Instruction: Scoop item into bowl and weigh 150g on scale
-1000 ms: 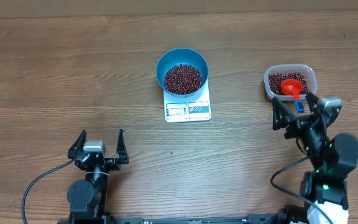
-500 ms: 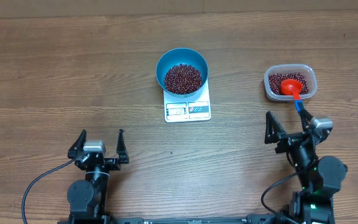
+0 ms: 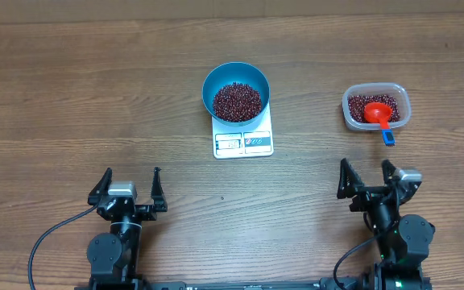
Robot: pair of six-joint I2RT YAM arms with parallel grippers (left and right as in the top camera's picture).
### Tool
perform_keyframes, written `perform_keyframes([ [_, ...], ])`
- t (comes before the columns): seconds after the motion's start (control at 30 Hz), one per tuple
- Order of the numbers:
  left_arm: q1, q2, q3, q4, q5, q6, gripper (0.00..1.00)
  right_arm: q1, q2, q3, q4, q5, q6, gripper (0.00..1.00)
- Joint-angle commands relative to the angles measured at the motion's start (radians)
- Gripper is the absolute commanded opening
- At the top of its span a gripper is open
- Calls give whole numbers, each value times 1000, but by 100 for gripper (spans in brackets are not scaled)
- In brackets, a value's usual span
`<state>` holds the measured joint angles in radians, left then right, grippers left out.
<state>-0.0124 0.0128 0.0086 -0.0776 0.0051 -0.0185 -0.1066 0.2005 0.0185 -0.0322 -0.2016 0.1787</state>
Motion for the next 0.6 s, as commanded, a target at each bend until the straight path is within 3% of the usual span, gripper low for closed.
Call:
perform_keyframes([
  [0.0, 6, -9, -4, 0, 11, 19, 99, 11, -70, -11, -39, 41, 6, 100],
  [0.23, 6, -9, -4, 0, 11, 19, 99, 39, -151, -11, -42, 73, -5, 100],
  [0.57, 6, -9, -4, 0, 11, 19, 100, 125, -198, -10, -49, 123, -141, 100],
])
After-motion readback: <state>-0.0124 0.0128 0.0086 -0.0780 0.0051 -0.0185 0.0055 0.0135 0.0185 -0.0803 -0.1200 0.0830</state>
